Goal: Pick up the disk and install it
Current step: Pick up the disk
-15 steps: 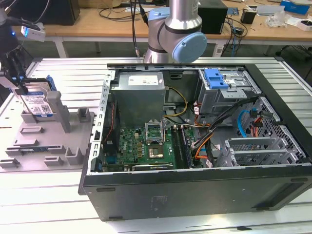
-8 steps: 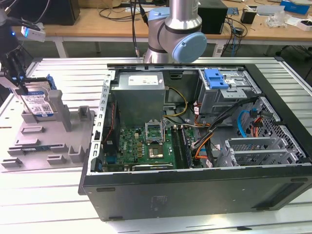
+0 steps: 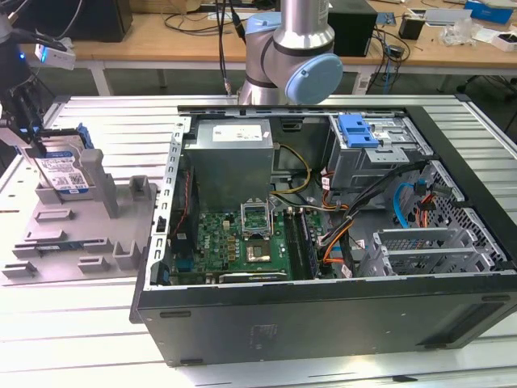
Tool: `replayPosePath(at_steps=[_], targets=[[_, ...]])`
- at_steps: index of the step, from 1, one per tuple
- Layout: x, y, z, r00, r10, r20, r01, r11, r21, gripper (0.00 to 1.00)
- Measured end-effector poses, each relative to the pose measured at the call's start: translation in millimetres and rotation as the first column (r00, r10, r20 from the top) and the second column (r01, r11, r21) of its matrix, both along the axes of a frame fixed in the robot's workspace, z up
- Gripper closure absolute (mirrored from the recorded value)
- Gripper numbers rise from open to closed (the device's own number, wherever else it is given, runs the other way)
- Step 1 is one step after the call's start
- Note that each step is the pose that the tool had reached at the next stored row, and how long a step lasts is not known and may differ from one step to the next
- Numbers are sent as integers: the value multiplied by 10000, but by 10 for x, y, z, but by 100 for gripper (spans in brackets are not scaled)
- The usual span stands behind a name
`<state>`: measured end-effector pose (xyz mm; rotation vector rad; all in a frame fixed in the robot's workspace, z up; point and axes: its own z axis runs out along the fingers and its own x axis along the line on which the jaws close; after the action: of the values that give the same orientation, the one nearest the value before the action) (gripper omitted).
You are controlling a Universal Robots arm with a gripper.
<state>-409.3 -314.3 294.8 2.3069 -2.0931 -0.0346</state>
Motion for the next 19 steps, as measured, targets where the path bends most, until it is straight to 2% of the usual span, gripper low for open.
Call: replayPosePath(at_steps=[9,14,19], targets=[[1,0,3,10000,5,6,-5,10000,3,62],[0,0,72,10000,7,2,-7,10000,1,62],[0,0,90,10000,6,5,-6,10000,2,62]])
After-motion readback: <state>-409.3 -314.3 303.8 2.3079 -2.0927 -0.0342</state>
